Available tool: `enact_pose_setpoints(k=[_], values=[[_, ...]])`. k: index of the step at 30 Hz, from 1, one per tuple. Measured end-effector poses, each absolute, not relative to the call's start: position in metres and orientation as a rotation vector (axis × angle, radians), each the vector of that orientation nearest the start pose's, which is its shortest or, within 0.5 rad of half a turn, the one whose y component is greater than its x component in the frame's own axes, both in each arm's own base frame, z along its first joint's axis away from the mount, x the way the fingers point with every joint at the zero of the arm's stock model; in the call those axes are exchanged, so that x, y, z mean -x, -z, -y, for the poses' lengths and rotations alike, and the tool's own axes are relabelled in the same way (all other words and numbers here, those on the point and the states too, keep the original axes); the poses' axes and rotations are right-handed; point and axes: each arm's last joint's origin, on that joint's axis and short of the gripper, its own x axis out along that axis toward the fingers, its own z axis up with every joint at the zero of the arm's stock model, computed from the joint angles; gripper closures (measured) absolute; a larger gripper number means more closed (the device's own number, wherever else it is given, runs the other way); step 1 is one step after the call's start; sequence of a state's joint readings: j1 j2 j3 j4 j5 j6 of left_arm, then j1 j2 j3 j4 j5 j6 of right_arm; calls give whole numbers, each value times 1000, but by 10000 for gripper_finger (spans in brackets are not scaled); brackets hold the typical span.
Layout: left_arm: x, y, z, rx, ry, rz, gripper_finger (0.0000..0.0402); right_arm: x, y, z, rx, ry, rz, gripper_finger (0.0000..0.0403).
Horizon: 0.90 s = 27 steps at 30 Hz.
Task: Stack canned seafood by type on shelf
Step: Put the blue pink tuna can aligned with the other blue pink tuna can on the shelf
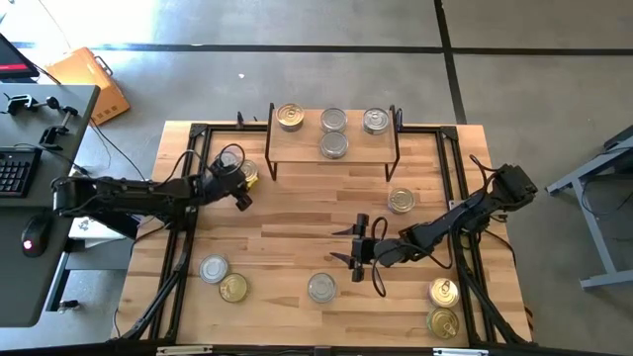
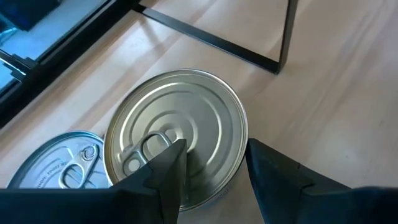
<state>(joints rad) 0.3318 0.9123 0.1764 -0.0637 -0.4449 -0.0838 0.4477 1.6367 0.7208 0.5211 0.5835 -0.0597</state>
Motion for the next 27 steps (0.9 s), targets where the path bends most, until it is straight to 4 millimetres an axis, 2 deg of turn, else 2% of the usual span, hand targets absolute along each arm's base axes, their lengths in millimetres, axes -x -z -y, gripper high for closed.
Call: enact_pose_setpoints(k=[8, 17, 27], values=[[-136, -123, -68, 84, -733, -803, 246, -295, -174, -124, 254, 124, -348, 158], [-145, -116, -71, 61, -721, -860, 250, -295, -174, -124, 252, 124, -346, 158], [-157, -124, -54, 54, -598, -924, 341, -295, -174, -124, 252, 124, -346, 158]])
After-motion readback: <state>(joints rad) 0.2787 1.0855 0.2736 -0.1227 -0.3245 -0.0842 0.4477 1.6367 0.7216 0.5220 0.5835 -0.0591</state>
